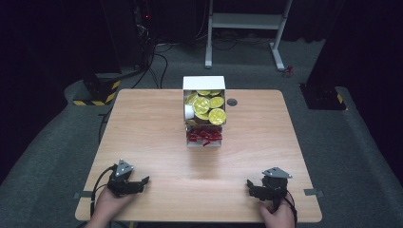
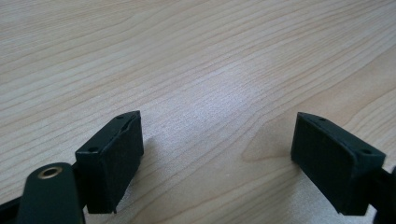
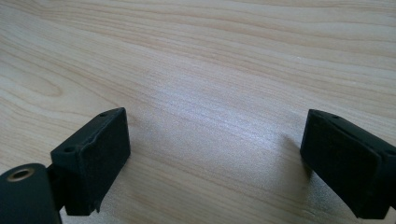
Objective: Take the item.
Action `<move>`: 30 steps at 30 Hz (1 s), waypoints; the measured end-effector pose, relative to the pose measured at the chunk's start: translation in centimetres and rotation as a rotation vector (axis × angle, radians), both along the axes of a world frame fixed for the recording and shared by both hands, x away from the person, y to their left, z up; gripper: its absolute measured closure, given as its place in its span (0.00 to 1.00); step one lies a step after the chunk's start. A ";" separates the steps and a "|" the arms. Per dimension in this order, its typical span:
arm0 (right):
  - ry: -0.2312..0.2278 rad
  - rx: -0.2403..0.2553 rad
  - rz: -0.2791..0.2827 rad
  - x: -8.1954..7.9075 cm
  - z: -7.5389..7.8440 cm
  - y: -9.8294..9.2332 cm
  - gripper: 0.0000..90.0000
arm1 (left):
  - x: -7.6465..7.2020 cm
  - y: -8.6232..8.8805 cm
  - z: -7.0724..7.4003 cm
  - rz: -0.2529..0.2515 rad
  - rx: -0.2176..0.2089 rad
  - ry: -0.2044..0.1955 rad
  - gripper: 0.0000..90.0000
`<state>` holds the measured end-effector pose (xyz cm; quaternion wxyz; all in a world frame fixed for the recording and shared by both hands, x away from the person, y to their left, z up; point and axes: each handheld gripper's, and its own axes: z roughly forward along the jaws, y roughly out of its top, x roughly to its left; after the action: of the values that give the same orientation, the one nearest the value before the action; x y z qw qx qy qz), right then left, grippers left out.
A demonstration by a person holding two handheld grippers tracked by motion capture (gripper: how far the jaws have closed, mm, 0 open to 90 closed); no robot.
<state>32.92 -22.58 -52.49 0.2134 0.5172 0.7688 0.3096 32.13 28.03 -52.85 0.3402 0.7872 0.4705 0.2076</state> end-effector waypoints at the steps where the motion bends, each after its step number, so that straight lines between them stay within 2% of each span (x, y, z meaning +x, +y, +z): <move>1: 0.000 0.000 0.000 0.0 0.0 0.0 0.09 | 0.0 0.0 0.0 0.000 0.000 0.000 0.19; 11: 0.000 0.000 0.000 0.0 0.0 0.0 0.09 | -0.1 0.0 0.0 0.006 0.003 -0.001 0.21; 21: 0.000 0.000 -0.001 0.0 0.0 0.0 0.09 | -0.1 0.1 0.2 0.014 -0.003 -0.003 0.30; 27: 0.002 0.002 -0.001 0.0 0.0 0.0 0.09 | -0.4 0.1 0.5 0.012 -0.017 -0.026 0.32; 30: -0.001 -0.001 0.005 0.1 0.0 0.0 0.09 | -0.5 0.1 0.9 0.009 -0.040 -0.048 0.34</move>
<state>32.98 -22.62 -52.49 0.2134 0.5148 0.7702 0.3101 31.63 28.09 -51.93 0.3661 0.7730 0.4699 0.2185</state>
